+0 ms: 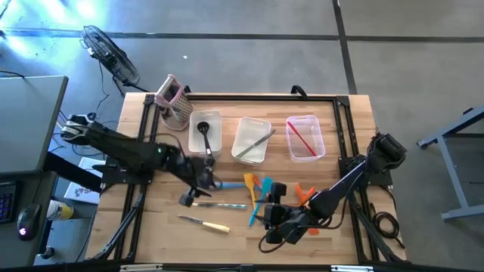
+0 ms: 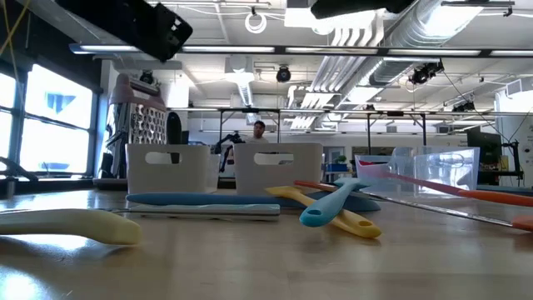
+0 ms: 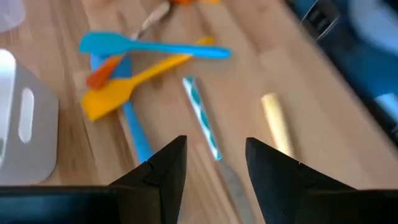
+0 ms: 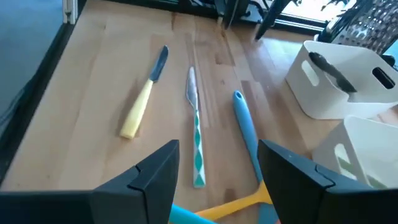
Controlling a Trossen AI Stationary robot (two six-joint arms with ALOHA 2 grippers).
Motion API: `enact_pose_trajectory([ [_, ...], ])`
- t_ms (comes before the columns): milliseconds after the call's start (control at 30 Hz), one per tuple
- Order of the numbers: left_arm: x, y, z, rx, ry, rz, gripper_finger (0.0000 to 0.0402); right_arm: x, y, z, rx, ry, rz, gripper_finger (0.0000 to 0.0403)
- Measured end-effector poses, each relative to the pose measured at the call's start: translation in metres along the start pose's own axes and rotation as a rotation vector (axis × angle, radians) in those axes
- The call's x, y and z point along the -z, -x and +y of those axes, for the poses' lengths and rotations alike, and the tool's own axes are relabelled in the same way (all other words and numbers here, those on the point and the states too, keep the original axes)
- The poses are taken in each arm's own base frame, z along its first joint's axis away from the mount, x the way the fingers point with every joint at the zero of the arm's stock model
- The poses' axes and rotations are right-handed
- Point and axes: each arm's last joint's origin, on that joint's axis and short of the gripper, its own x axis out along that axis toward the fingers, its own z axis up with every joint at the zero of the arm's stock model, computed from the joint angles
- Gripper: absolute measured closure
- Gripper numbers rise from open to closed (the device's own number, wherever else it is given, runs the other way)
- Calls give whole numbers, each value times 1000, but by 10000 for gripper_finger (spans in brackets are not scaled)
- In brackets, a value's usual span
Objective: Pick & Place Kitchen Items
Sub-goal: Put the green patterned table knife into the right white bin
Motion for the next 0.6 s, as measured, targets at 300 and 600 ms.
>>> enact_pose_trajectory([
  [300,3,-66,-13,-132,34,57,242,-2,-13,-17,-63,107,75,192],
  [600,10,-103,-14,-105,105,67,242,1,-14,-26,-105,140,147,192],
])
